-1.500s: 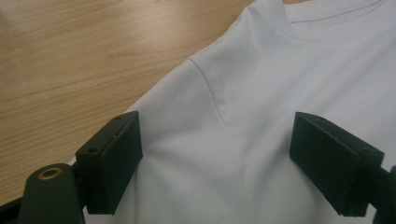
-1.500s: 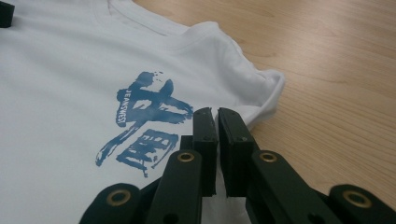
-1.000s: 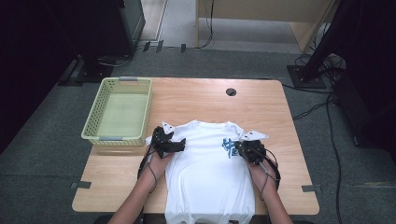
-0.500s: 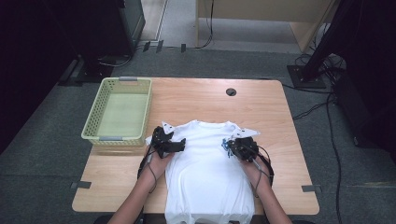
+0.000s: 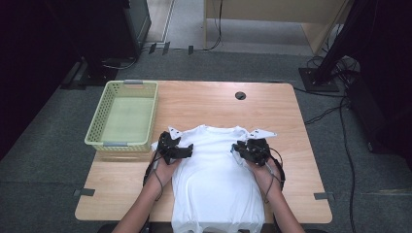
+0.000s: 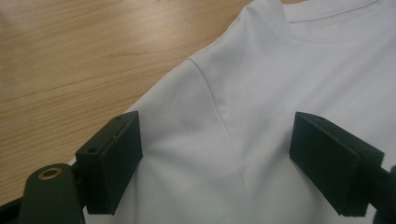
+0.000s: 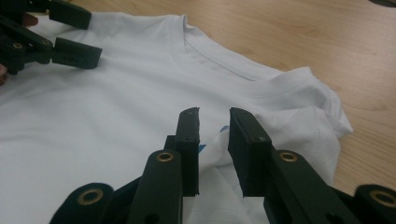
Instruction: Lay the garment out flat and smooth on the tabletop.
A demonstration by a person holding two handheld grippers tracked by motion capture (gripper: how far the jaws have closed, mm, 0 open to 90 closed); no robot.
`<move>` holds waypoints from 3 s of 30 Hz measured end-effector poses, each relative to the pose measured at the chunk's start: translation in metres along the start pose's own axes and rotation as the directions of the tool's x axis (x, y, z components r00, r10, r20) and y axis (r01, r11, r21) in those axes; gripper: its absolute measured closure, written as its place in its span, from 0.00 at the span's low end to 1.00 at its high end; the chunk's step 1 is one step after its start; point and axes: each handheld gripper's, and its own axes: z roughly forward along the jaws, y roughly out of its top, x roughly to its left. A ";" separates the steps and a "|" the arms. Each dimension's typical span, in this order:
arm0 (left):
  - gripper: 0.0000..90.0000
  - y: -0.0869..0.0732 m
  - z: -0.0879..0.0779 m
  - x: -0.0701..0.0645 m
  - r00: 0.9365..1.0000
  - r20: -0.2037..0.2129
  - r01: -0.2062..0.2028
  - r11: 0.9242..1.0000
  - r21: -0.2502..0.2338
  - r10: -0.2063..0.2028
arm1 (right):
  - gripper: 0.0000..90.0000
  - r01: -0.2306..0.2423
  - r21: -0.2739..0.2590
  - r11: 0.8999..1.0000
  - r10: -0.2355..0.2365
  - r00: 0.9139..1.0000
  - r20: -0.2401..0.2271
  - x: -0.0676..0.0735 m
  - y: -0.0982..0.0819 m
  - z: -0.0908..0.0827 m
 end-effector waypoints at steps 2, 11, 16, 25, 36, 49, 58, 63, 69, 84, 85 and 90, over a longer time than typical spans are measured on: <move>0.19 0.000 0.000 0.000 1.000 0.000 0.000 1.000 0.000 0.000 | 0.81 -0.005 -0.006 1.000 0.005 1.000 0.003 -0.001 0.001 -0.003; 0.19 0.000 0.000 0.000 1.000 0.000 0.001 1.000 0.000 -0.001 | 0.80 -0.019 -0.011 1.000 0.019 0.999 0.034 -0.010 -0.004 -0.010; 0.19 0.000 0.000 0.000 1.000 0.000 0.001 1.000 0.000 -0.001 | 0.79 -0.031 0.011 0.999 0.031 0.999 0.043 -0.014 -0.011 -0.005; 0.19 0.000 0.000 0.001 1.000 0.007 0.004 1.000 -0.002 -0.004 | 0.77 -0.033 0.032 0.999 0.031 0.998 0.056 -0.018 -0.017 -0.001; 0.19 -0.001 -0.002 0.003 0.999 0.030 -0.021 1.000 0.007 0.020 | 0.73 -0.009 0.075 0.997 0.002 0.996 0.089 -0.022 -0.027 0.008; 0.19 0.004 -0.009 0.010 0.999 0.041 0.030 0.999 0.016 -0.030 | 0.47 0.005 0.068 0.998 -0.012 0.994 0.106 -0.013 -0.031 0.016; 0.19 0.009 -0.015 0.011 0.999 0.043 0.021 0.999 0.030 -0.022 | 0.34 -0.026 0.041 0.999 0.021 0.992 0.123 -0.006 -0.033 0.020; 0.19 0.008 -0.017 0.011 0.999 0.021 -0.043 0.998 0.045 0.043 | 0.34 -0.019 0.034 0.999 0.014 0.990 0.139 -0.010 -0.035 0.019; 0.19 0.009 -0.019 0.012 0.999 0.039 -0.037 0.999 0.035 0.035 | 0.34 -0.022 0.029 0.999 0.018 0.989 0.145 -0.013 -0.036 0.018; 0.19 0.009 -0.021 0.016 0.999 0.034 -0.033 0.999 0.042 0.032 | 0.35 -0.035 0.019 0.999 0.031 0.985 0.171 -0.020 -0.040 0.013; 0.19 0.009 -0.021 0.016 0.999 0.037 -0.036 0.998 0.044 0.035 | 0.35 -0.037 0.020 0.999 0.033 0.985 0.170 -0.021 -0.040 0.013; 0.19 0.009 -0.020 0.016 0.999 0.037 -0.035 0.998 0.059 0.033 | 0.35 -0.041 0.018 0.999 0.037 0.984 0.176 -0.023 -0.041 0.011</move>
